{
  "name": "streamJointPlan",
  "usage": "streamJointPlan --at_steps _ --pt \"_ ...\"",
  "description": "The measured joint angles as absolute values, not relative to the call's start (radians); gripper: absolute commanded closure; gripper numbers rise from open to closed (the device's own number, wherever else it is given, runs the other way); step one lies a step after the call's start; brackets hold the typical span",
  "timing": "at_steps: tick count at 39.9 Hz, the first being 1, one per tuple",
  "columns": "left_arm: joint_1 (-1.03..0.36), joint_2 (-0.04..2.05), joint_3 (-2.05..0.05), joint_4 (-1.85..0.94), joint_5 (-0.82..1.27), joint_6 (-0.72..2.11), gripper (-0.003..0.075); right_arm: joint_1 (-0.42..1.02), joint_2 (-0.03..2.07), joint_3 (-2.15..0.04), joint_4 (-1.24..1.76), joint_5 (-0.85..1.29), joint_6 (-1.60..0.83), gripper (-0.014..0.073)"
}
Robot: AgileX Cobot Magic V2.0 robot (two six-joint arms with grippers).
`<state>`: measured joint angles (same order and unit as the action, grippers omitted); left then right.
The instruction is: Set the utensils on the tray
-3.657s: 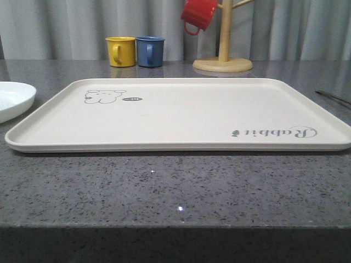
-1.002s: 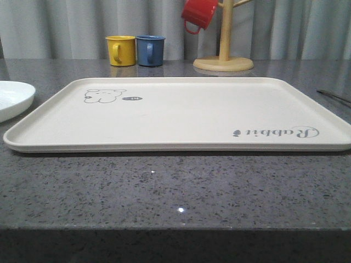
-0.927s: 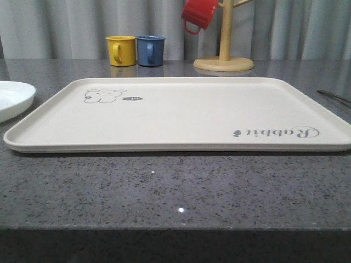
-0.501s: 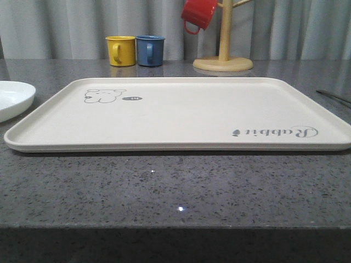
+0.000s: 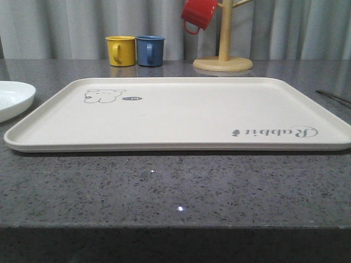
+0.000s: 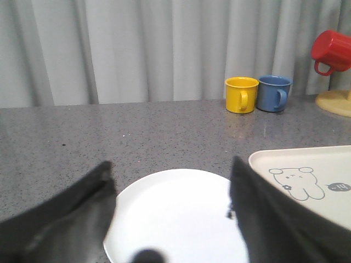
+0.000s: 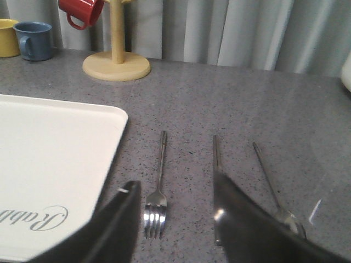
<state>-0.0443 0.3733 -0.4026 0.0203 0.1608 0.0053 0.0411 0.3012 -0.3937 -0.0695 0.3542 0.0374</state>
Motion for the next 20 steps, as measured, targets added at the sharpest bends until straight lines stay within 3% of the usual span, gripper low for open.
streamJointPlan --at_steps 4,20 --pt "-0.044 0.373 -0.403 0.02 0.161 0.005 0.0049 0.041 0.301 -0.394 -0.076 0.354 0.037 -0.0066" --pt "-0.046 0.426 -0.444 0.012 0.203 0.005 0.0049 0.041 0.301 -0.394 -0.078 0.354 0.037 -0.0062"
